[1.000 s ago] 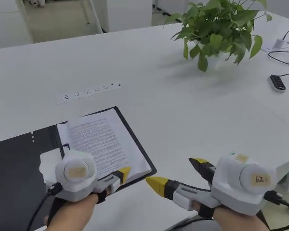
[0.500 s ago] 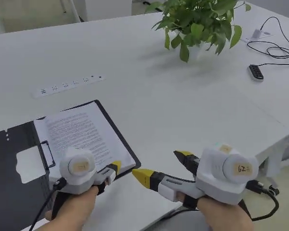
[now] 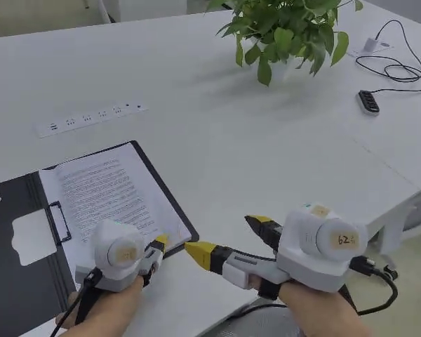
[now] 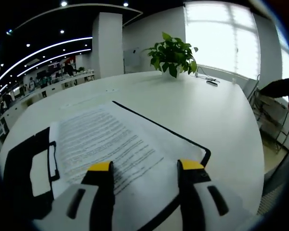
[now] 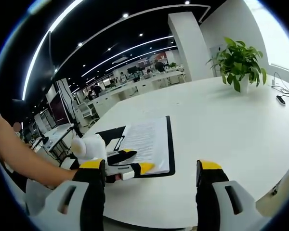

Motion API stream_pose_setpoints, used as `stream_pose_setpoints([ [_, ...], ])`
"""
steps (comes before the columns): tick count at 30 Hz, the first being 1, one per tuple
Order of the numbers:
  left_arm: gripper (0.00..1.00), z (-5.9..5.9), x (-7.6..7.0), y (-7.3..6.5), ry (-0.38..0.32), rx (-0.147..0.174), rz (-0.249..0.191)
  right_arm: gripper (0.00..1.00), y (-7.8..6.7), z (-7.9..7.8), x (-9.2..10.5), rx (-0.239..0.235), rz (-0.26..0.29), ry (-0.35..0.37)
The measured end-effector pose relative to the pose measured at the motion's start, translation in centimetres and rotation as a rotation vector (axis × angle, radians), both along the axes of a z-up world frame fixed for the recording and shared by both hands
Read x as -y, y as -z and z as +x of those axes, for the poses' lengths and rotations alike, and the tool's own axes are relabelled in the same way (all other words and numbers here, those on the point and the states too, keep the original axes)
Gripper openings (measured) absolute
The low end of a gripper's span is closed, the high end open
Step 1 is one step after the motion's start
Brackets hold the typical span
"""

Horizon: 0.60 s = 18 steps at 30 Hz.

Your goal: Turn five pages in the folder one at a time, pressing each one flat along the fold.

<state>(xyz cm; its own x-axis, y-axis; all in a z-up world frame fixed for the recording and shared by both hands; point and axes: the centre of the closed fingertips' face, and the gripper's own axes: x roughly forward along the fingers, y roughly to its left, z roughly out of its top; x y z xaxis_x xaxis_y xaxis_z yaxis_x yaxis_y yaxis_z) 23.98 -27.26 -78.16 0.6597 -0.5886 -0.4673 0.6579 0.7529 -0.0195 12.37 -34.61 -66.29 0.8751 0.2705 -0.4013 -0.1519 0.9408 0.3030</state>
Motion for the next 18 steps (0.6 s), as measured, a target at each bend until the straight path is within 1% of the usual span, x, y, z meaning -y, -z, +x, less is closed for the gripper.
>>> stream_pose_setpoints([
  [1, 0.5, 0.0, -0.1, 0.0, 0.001, 0.006, -0.002, 0.76, 0.0, 0.1, -0.1, 0.0, -0.003, -0.006],
  [2, 0.45, 0.0, 0.0, -0.1, 0.01, 0.011, -0.009, 0.76, -0.1, 0.1, -0.1, 0.001, -0.004, -0.009],
  [4, 0.36, 0.0, -0.1, -0.1, 0.012, 0.011, -0.011, 0.76, -0.2, 0.4, -0.1, 0.003, -0.003, -0.013],
  [5, 0.34, 0.1, -0.1, -0.1, 0.015, 0.011, -0.018, 0.76, -0.2, 0.5, 0.0, 0.003, -0.002, -0.015],
  [7, 0.32, 0.1, 0.0, -0.2, 0.018, 0.018, -0.012, 0.76, -0.2, 0.9, 0.0, 0.001, -0.005, -0.02],
  [8, 0.31, 0.0, 0.0, -0.1, 0.016, 0.012, -0.017, 0.75, -0.2, 1.1, -0.1, -0.001, -0.004, -0.027],
  [12, 0.24, 0.2, -0.2, -0.1, 0.009, 0.016, -0.014, 0.74, -0.1, 1.9, -0.2, -0.009, -0.006, -0.039],
  [15, 0.18, 0.4, -0.5, -0.1, 0.005, 0.012, -0.013, 0.73, 0.1, 2.9, -0.7, -0.02, -0.006, -0.056],
  [16, 0.17, 0.4, -0.5, 0.0, 0.017, 0.018, -0.001, 0.72, 0.2, 3.2, -0.9, -0.021, -0.008, -0.061],
  [17, 0.17, 0.5, -0.5, 0.0, 0.018, 0.019, -0.002, 0.71, 0.3, 3.7, -1.1, -0.028, -0.007, -0.069],
  [18, 0.15, 0.6, -0.6, 0.0, 0.01, 0.012, -0.008, 0.69, 0.5, 3.9, -1.4, -0.033, -0.004, -0.075],
])
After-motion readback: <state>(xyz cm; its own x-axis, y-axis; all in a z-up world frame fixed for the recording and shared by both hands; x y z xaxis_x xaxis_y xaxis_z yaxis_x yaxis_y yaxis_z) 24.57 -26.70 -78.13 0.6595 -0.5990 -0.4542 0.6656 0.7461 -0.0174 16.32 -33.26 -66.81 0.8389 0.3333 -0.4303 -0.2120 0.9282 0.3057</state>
